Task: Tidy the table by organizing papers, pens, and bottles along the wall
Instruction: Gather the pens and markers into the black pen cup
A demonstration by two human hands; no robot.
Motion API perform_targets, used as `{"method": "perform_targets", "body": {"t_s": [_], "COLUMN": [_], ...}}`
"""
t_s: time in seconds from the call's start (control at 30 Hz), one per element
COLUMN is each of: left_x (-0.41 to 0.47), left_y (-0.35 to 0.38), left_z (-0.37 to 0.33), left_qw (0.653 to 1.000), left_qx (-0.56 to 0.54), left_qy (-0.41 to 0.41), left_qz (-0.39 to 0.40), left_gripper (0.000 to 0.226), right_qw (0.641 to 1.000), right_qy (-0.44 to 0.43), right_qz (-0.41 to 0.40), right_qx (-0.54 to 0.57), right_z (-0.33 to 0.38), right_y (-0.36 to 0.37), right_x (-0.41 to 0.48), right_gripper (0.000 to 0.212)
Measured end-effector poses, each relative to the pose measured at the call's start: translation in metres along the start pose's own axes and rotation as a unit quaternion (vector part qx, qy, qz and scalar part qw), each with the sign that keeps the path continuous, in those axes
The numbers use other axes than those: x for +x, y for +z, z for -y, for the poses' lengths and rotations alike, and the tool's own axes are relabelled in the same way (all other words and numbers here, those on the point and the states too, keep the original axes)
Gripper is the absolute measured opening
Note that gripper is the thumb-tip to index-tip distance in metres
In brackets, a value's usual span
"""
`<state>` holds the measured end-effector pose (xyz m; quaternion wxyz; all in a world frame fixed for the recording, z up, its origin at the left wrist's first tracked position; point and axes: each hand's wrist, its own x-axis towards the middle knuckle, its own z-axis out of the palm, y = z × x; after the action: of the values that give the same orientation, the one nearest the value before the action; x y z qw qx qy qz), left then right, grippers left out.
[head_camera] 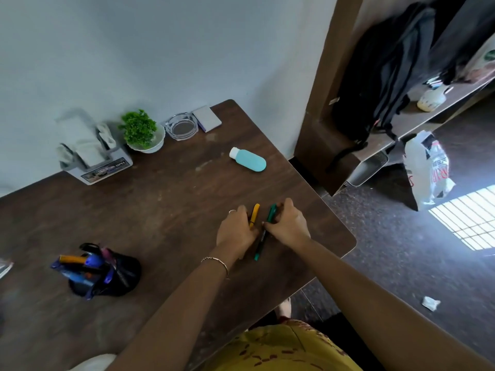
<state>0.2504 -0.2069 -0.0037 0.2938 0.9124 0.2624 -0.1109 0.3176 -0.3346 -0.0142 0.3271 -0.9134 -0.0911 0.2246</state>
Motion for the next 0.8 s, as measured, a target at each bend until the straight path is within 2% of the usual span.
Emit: {"method": "perform_targets", "body": {"t_s": [0.23,0.37,0.47,0.57,0.7,0.8], "left_x": [0.005,0.005,-0.004,-0.014,-0.031,-0.056], "left_y": [0.000,-0.008,-0.023,-0.044,-0.082,-0.116], "left_z": [0.003,0.004,0.009,0.023,0.049,0.068], "left_qw": [0.997,0.969,0.947,0.920,0.862,0.833], "left_qx": [-0.069,-0.230,-0.307,-0.370,-0.457,-0.453], "left_qy": [-0.034,-0.082,-0.081,-0.069,-0.066,-0.050], "left_qz": [-0.006,-0.025,-0.056,-0.109,-0.209,-0.314], "left_gripper": [0.045,0.040,0.048,0.060,0.063,0.061], "right_qw": [1.000,0.999,0.998,0.990,0.968,0.945], "right_qy": [-0.010,-0.004,-0.009,-0.075,-0.178,-0.248], "right_qz": [0.008,0.032,0.059,0.085,0.115,0.135], "right_qx": [-0.017,-0.015,0.032,0.085,0.133,0.165], "right_z": [0.004,0.009,0.020,0.045,0.102,0.150], "right_y": [-0.002,-0.005,-0.012,-0.017,-0.007,0.010], "right_x": [0.004,0.006,0.007,0.005,0.004,-0.003], "right_gripper": [0.057,0.066,0.074,0.076,0.063,0.059]}}
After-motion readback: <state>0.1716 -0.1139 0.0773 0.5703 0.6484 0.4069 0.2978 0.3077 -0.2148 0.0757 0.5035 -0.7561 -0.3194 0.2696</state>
